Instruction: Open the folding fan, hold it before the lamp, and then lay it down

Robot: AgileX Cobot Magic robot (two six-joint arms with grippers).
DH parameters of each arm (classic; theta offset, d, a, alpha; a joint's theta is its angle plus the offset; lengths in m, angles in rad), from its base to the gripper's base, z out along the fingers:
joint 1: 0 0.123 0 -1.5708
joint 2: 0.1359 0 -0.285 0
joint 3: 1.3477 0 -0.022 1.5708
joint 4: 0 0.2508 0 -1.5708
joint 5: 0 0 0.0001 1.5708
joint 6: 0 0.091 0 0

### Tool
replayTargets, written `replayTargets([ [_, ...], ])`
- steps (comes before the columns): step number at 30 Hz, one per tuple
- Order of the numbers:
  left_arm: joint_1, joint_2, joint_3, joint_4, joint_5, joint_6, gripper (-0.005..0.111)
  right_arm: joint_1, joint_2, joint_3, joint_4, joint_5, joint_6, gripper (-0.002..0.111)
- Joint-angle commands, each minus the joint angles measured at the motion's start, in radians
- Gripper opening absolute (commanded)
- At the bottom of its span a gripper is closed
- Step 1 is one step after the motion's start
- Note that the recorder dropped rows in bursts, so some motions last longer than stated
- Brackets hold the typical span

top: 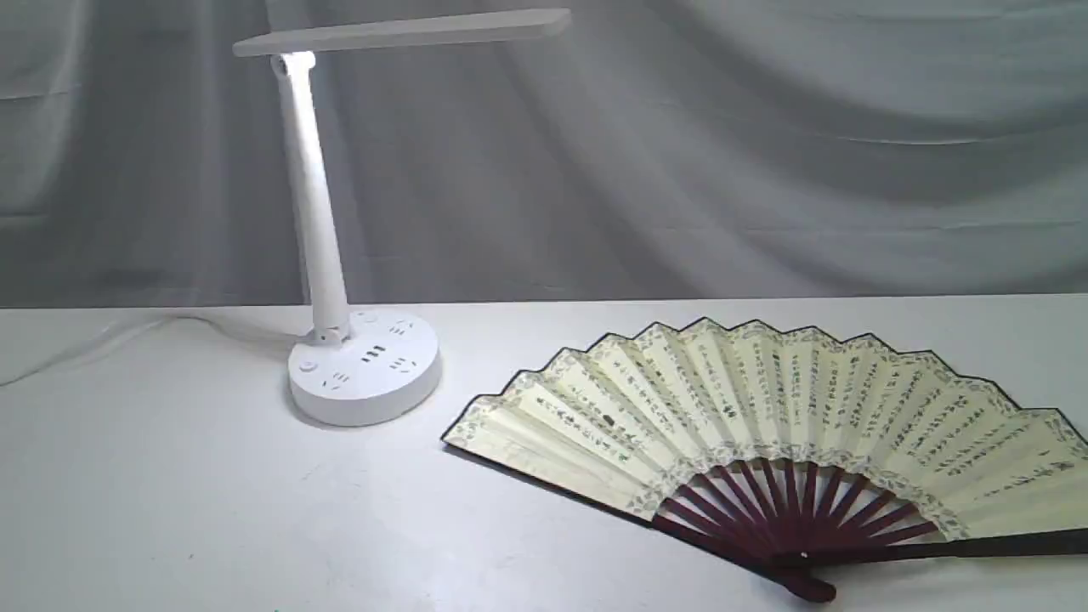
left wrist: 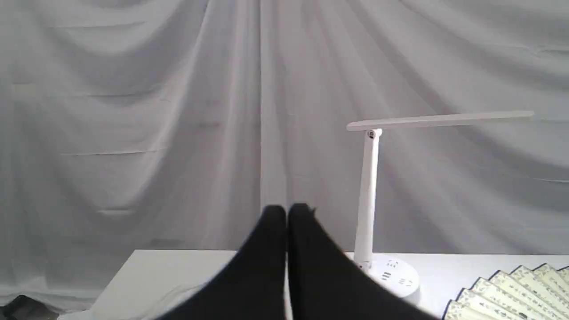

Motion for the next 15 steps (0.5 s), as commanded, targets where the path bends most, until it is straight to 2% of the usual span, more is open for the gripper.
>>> replayTargets([
  [1, 0.003, -0.021, -0.001, -0.006, -0.002, -0.011, 0.0, 0.038, -0.001, 0.002, -0.009, 0.007, 0.003, 0.0],
  [8, 0.003, -0.029, 0.035, -0.006, -0.043, -0.023, 0.0, 0.038, -0.001, 0.019, 0.002, 0.013, 0.032, 0.0],
  [11, 0.003, -0.029, 0.107, -0.01, -0.115, -0.052, 0.0, 0.038, -0.001, 0.08, -0.001, -0.026, 0.032, 0.0],
  [15, 0.003, -0.029, 0.267, -0.006, -0.281, -0.063, 0.0, 0.038, -0.001, 0.199, 0.003, -0.126, 0.032, 0.0],
])
